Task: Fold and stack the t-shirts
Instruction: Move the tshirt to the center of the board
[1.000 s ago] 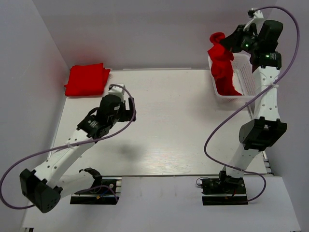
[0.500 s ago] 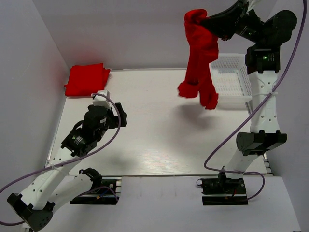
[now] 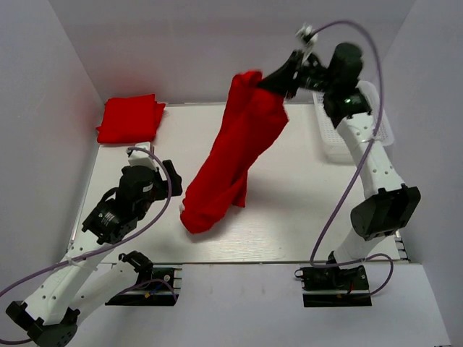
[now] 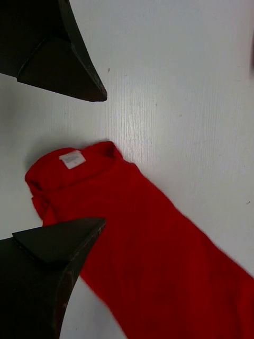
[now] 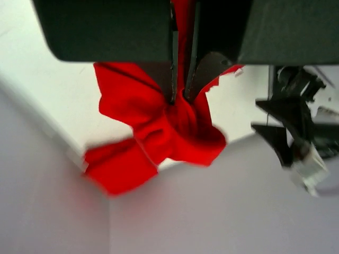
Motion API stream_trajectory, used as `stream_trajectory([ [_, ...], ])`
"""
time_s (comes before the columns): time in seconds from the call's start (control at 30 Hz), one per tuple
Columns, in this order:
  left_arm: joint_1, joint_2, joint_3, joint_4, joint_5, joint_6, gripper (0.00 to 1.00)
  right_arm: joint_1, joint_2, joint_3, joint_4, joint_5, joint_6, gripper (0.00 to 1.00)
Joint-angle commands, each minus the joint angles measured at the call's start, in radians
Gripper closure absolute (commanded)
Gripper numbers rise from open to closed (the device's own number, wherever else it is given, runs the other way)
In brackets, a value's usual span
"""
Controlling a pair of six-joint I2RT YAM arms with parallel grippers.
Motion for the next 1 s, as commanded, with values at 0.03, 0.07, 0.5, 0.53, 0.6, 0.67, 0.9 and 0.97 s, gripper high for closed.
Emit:
stream_trajectory([
  [0.03,0.005,-0.011,0.005,-0.047,-0.027,-0.046,0.0,0.128,-0.058,-0.347,-0.136,0.086,-0.231,1.0],
  [0.07,0.005,0.0,0.005,-0.057,-0.027,-0.057,0.0,0.15,-0.052,-0.392,-0.146,0.116,-0.286,1.0],
  [0.5,0.005,0.097,-0.034,-0.077,0.09,-0.114,0.0,0.331,0.052,-0.675,-0.278,0.322,-0.282,0.1],
  [0.53,0.005,0.097,-0.047,-0.077,0.115,-0.123,0.0,0.342,0.016,-0.673,-0.279,0.351,-0.28,0.1],
  [0.6,0.005,0.109,-0.056,-0.077,0.148,-0.123,0.0,0.328,-0.018,-0.675,-0.292,0.446,-0.25,0.1],
  [0.67,0.005,0.118,-0.086,-0.077,0.188,-0.132,0.0,0.328,-0.091,-0.707,-0.298,0.535,-0.246,0.1],
  [0.9,-0.012,0.244,-0.197,0.12,0.451,-0.019,0.0,0.331,-0.287,-0.871,-0.316,0.702,-0.2,0.1],
  [0.97,-0.021,0.32,-0.209,0.215,0.572,0.021,0.05,0.329,-0.338,-0.909,-0.333,0.727,-0.183,0.1],
])
